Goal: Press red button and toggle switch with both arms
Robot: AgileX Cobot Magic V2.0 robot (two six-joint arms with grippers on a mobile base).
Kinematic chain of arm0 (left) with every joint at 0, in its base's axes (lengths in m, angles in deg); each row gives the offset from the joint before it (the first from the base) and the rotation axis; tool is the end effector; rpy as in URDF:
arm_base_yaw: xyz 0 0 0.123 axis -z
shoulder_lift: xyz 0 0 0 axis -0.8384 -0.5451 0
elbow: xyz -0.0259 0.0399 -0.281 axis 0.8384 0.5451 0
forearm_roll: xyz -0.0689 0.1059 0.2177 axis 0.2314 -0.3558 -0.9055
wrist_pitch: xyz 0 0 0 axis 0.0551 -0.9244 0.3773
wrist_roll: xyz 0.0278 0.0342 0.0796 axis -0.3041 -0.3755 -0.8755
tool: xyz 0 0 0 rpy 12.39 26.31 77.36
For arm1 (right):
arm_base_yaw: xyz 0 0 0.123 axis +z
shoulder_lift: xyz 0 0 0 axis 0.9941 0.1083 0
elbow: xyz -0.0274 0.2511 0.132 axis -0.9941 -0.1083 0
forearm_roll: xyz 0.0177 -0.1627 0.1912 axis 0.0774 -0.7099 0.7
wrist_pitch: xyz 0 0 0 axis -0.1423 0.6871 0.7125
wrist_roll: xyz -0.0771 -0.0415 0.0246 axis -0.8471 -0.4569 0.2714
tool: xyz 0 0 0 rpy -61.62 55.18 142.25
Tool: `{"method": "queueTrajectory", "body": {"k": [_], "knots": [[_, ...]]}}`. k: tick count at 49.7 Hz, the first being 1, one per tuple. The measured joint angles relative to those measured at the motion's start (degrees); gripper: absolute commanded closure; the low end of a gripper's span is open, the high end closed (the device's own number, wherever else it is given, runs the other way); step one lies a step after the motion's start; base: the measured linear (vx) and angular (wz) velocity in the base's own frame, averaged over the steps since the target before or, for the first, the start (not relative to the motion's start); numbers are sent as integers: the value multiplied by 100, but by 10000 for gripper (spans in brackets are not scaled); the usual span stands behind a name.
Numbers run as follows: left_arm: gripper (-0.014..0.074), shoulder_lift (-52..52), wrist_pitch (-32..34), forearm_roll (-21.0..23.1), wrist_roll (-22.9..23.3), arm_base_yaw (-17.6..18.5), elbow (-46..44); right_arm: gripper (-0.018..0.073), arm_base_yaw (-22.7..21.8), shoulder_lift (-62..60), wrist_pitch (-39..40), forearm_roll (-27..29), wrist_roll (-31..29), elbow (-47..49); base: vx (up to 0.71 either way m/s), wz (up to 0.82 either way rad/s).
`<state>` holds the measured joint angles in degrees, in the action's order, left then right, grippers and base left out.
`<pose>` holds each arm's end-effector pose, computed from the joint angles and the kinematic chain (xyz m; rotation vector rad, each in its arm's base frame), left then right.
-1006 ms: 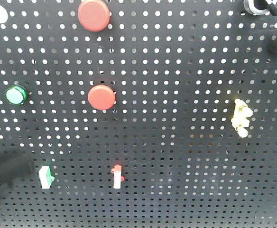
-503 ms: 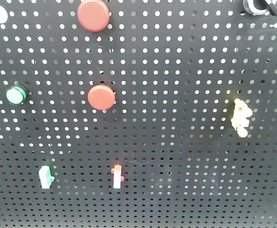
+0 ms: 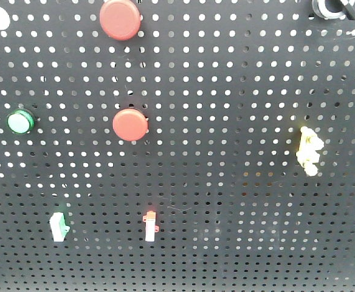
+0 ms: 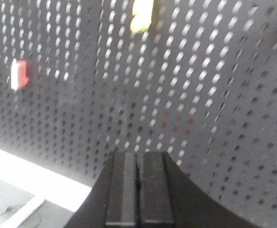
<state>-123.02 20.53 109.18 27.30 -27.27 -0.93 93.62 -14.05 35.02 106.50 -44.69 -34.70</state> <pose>0.1062 -0.0746 0.2850 0.5885 1.7473 -0.4671 0.0300 0.0204 0.3061 -0.4089 1.5721 0.1278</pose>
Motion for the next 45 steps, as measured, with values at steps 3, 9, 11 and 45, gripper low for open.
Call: {"method": "queueTrajectory", "body": {"k": [3, 9, 11, 45], "knots": [[595, 0, -4, 0, 0, 0, 0, 562, 0, 0, 0, 0, 0, 0, 0, 0], [595, 0, -4, 0, 0, 0, 0, 562, 0, 0, 0, 0, 0, 0, 0, 0], [595, 0, -4, 0, 0, 0, 6, 562, 0, 0, 0, 0, 0, 0, 0, 0], [595, 2724, 1885, -3032, 3028, -1522, 2439, 562, 0, 0, 0, 0, 2, 0, 0, 0]]}}
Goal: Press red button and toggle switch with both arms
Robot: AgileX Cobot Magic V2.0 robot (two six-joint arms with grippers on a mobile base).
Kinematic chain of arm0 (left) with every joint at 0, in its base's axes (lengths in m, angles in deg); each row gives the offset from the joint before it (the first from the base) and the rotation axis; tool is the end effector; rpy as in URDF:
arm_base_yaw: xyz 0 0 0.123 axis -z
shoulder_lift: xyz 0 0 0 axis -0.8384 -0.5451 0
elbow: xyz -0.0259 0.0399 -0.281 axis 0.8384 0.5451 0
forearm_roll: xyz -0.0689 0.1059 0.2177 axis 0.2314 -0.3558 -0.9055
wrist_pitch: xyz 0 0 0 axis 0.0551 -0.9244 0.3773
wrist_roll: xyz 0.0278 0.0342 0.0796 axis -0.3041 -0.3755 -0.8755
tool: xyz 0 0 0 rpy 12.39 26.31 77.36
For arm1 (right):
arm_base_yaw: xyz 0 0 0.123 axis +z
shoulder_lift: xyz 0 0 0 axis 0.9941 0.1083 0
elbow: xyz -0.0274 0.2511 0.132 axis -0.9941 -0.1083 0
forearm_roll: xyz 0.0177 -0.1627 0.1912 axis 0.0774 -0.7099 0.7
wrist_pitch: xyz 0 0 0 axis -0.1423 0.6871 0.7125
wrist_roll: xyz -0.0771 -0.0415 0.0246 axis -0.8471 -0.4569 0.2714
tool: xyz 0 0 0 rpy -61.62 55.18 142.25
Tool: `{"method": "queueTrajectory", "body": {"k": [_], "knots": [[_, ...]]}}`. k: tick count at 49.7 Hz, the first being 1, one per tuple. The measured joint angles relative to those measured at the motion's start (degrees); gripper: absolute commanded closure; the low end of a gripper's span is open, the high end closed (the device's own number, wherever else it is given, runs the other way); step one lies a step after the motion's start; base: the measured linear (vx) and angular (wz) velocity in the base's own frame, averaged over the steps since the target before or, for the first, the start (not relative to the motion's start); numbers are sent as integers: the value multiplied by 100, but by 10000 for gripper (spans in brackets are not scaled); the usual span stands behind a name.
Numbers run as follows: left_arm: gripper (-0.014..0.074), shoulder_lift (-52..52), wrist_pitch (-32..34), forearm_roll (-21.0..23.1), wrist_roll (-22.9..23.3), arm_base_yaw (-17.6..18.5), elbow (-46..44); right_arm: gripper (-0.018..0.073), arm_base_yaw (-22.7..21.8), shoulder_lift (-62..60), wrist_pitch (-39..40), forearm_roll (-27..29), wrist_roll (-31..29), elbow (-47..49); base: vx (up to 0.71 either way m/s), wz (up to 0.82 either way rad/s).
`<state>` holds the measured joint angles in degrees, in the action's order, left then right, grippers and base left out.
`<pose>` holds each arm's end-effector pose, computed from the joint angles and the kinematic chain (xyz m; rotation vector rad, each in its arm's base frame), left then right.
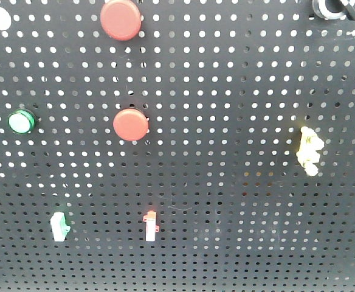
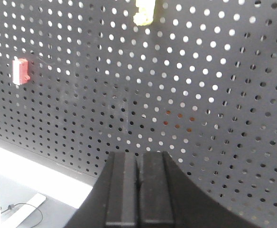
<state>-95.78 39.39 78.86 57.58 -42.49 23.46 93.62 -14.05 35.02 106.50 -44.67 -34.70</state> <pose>0.0664 -0.0134 0.2084 0.1747 1.4961 -0.1552 0.0300 0.0204 0.3061 -0.4086 1.5722 0.1281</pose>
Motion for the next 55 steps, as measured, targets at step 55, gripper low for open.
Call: {"method": "queueTrajectory", "body": {"k": [55], "knots": [[595, 828, -1319, -644, 117, -940, 6, 562, 0, 0, -7, -5, 5, -4, 0, 0]]}}
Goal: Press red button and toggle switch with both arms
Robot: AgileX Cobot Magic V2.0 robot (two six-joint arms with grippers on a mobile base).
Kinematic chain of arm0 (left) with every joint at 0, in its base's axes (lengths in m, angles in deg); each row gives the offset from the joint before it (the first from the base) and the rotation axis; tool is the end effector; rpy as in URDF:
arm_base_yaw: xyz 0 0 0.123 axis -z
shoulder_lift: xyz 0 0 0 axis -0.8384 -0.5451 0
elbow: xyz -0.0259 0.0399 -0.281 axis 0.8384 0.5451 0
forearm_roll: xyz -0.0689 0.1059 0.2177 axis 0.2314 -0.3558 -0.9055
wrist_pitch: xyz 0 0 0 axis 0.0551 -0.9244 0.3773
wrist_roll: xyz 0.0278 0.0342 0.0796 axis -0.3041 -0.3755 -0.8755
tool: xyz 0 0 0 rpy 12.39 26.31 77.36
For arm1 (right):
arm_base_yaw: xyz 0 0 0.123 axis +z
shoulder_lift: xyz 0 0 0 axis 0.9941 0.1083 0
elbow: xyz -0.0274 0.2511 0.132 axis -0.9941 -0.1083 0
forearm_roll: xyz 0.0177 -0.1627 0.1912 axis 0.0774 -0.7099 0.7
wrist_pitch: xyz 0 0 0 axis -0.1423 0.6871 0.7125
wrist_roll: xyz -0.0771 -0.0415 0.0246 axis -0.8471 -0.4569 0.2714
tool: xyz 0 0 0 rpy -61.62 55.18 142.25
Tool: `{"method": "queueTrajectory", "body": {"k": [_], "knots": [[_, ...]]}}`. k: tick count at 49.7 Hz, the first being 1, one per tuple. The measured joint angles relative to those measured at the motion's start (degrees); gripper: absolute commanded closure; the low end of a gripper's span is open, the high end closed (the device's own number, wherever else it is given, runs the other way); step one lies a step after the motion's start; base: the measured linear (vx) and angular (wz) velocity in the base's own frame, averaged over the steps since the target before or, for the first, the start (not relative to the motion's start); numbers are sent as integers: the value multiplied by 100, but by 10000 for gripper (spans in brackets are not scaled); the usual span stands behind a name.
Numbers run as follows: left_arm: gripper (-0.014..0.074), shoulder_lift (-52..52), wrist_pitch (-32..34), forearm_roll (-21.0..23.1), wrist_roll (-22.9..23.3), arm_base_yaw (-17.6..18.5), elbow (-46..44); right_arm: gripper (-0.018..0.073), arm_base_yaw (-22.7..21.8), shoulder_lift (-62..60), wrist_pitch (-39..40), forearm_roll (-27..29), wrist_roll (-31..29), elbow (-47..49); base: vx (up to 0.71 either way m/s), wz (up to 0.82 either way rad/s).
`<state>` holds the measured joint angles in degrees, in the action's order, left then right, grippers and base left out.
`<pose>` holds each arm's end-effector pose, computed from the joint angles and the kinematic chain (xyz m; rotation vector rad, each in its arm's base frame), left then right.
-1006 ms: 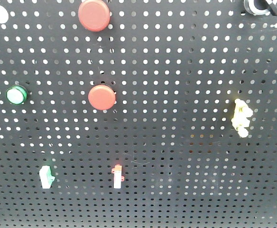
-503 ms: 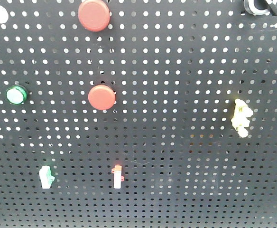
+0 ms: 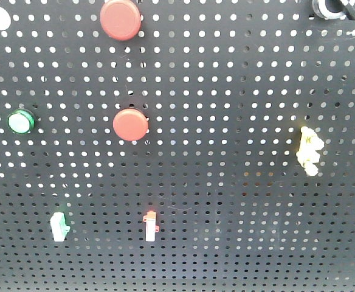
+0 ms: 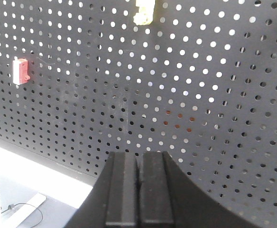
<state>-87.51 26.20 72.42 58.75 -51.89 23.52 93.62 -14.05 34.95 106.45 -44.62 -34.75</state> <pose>0.0564 -0.0063 0.1967 0.1701 1.5752 0.0069 0.0301 0.0204 0.3057 -0.4090 1.5743 0.1282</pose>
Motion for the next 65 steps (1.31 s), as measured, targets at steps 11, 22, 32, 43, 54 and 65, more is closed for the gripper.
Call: {"method": "queueTrajectory", "body": {"k": [11, 22, 32, 43, 54, 65], "knots": [[595, 0, -11, -12, 0, 0, 0, 562, 0, 0, 0, 0, 0, 0, 0, 0], [595, 0, -11, -12, 0, 0, 0, 562, -37, 0, 32, -550, 320, -44, 0, 0], [595, 0, -11, -12, 0, 0, 0, 562, -1314, -213, 1062, -2396, 3264, -1593, 0, 0], [595, 0, -14, -12, 0, 0, 0, 562, -1584, -615, 1558, -2438, 3488, -2570, 0, 0], [595, 0, -18, -12, 0, 0, 0, 562, -1584, -633, 1283, -2438, 3507, -2615, 0, 0], [595, 0, -18, -12, 0, 0, 0, 562, -1584, -633, 1237, -2438, 3507, -2622, 0, 0]]}}
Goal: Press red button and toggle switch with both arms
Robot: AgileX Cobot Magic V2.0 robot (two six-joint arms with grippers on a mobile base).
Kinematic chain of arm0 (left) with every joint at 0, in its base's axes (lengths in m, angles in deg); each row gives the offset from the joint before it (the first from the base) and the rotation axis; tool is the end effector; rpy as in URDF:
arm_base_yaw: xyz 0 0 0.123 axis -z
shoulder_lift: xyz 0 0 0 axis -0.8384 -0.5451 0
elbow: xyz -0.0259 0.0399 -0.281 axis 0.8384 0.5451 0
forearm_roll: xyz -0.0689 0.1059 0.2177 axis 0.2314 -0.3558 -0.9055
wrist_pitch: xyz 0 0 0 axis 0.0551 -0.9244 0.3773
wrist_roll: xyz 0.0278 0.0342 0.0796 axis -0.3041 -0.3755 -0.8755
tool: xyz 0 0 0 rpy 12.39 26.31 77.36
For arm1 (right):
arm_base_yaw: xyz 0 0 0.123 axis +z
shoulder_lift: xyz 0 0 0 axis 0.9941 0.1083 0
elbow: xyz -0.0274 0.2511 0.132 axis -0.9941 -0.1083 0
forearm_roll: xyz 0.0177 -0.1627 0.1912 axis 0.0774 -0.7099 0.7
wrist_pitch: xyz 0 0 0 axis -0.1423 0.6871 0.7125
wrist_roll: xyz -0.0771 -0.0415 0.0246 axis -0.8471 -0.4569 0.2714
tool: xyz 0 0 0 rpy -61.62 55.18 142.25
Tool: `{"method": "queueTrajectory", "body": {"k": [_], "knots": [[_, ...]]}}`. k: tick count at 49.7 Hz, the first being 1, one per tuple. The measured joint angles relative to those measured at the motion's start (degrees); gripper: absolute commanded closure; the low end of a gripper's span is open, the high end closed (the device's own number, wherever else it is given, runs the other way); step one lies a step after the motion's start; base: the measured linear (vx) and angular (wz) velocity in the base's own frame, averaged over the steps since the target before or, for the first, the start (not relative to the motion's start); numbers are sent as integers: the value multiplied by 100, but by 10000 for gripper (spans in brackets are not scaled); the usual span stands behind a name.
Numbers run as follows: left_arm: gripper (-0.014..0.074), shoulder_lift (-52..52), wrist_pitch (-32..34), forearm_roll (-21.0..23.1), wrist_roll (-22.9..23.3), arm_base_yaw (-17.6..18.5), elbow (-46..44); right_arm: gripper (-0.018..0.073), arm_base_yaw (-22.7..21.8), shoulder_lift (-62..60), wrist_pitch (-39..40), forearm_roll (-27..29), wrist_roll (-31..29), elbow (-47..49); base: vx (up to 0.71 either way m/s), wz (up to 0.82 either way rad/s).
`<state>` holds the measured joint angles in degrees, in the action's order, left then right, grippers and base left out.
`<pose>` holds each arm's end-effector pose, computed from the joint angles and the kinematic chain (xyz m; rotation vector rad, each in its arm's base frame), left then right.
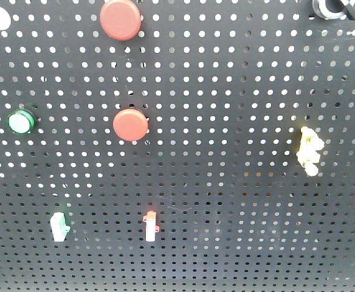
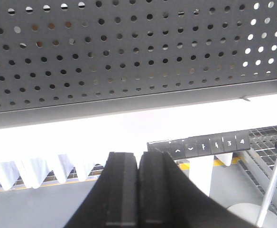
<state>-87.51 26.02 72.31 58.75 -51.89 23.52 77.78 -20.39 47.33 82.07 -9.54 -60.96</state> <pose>0.0564 -0.0063 0.1965 0.1722 1.5781 0.0081 0.0543 -0.0076 0.1783 0.1513 1.7761 -0.0576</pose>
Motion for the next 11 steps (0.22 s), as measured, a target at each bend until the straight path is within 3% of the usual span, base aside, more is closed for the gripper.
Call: {"method": "queueTrajectory", "body": {"k": [11], "knots": [[595, 0, 0, 0, 0, 0, 0, 562, 0, 0, -5, 0, 0, 0, 0, 0]]}}
